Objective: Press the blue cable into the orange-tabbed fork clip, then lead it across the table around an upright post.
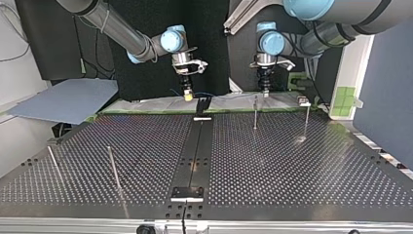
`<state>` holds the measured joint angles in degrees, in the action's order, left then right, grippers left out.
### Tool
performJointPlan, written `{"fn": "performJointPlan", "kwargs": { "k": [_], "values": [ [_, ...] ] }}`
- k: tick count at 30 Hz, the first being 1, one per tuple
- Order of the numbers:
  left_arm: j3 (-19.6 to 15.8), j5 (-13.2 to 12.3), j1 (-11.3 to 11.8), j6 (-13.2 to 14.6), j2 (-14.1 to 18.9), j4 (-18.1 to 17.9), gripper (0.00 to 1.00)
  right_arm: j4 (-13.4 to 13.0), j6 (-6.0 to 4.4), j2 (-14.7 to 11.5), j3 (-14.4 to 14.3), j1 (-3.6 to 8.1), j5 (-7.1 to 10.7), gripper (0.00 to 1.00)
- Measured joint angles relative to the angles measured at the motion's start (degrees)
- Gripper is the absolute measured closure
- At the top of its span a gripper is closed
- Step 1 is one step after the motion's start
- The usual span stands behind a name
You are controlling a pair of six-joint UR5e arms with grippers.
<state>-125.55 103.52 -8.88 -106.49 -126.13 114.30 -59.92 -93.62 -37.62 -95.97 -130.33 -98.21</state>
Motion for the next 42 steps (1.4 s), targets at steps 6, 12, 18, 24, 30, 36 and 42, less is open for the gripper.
{"fn": "performJointPlan", "kwargs": {
  "k": [6, 12, 18, 24, 30, 36, 42],
  "values": [
    [0.4, -0.4, 0.2, 0.0, -0.7, 3.1, 1.00, -0.1, -0.01, 1.5, 0.4, 0.02, 0.03, 1.00],
    [0.7, 1.5, 0.5, -0.3, -3.9, 1.7, 1.00, 0.2, 0.04, 3.3, 1.4, 0.11, 0.09, 1.00],
    [2.1, 1.0, 0.8, -0.5, -7.0, -0.8, 1.00, 0.1, 0.13, 3.6, 1.7, 0.23, 0.07, 1.00],
    [3.7, 0.0, 1.0, -0.5, -8.0, -0.4, 1.00, 0.0, 0.28, 3.7, 1.7, 0.54, 0.05, 1.00],
    [5.3, -0.2, 1.3, -0.2, -8.1, 1.0, 1.00, -0.1, 0.33, 3.8, 1.7, 1.26, 0.07, 1.00],
    [6.9, -0.3, 1.9, -0.1, -8.1, 2.8, 1.00, 0.0, 0.39, 3.9, 1.7, 1.81, 0.11, 1.00],
    [8.5, -0.3, 2.6, -0.1, -8.1, 4.5, 1.00, 0.0, 0.48, 3.9, 1.7, 2.08, 0.12, 1.00]
  ]
}}
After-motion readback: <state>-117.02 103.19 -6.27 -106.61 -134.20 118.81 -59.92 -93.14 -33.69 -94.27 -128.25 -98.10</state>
